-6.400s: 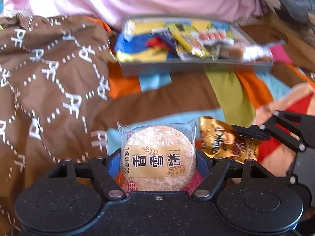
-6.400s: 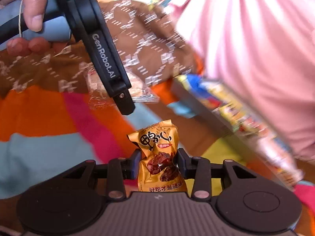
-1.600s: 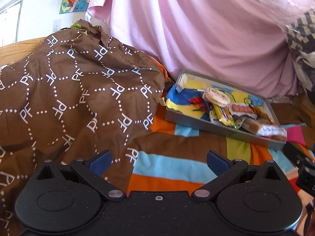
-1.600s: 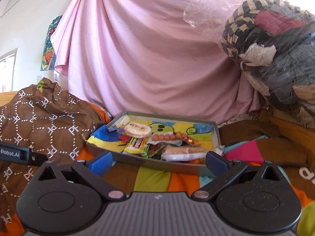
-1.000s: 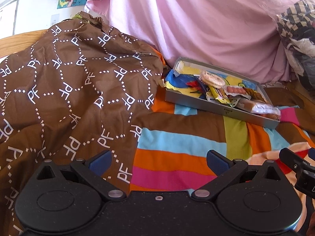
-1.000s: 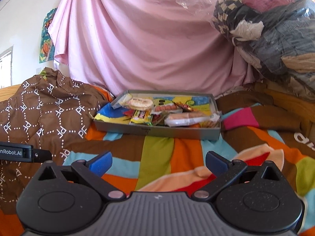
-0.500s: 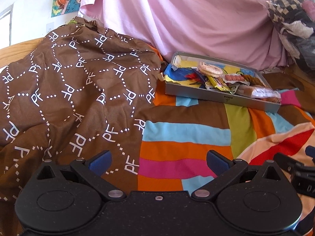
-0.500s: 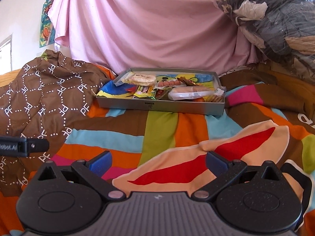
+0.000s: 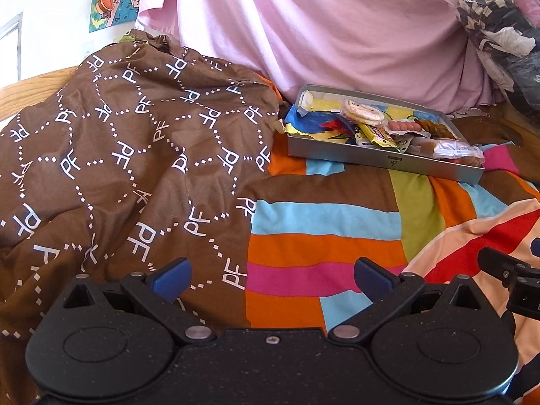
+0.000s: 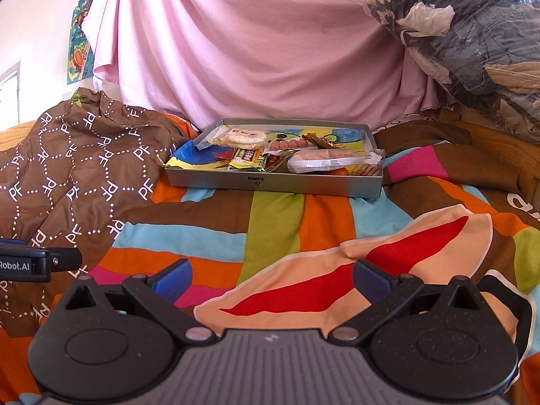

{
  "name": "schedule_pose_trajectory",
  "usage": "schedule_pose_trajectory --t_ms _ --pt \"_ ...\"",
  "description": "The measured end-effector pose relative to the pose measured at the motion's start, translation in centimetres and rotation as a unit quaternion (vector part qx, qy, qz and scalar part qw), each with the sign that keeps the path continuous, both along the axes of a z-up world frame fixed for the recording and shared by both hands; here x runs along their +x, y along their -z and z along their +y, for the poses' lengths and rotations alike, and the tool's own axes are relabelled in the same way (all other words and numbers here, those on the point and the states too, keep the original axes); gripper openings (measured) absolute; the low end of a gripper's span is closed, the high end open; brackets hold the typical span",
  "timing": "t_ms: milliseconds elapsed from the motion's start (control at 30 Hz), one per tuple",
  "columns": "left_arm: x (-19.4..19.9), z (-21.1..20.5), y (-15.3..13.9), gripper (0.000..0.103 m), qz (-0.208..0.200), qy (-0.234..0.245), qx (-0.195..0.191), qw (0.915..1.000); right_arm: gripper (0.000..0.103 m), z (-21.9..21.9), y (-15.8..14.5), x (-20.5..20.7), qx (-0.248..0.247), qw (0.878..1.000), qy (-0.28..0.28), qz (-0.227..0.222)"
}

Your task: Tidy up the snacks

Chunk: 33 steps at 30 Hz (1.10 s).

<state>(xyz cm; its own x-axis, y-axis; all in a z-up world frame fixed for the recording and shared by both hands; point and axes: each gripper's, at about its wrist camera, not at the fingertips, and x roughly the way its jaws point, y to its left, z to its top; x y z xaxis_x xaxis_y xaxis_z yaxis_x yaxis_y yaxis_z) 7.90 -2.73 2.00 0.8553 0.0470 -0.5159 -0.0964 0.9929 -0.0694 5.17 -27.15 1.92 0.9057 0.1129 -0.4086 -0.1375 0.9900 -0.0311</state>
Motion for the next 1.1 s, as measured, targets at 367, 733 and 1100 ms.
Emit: schedule_pose_trajectory --t_ms 367,733,1100 --pt "-0.04 -0.32 0.26 0.102 0.005 0.007 0.004 1.0 0.103 0.1 -0.14 -0.14 -0.004 1.0 -0.004 -0.007" --pt "-0.14 -0.47 0.28 0.102 0.004 0.014 0.006 0.9999 0.103 0.17 -0.07 -0.08 -0.005 1.0 -0.004 -0.005" --pt "-0.08 -0.43 0.28 0.102 0.005 0.014 0.005 0.9999 0.103 0.28 0.05 -0.08 -0.004 1.0 -0.006 -0.001"
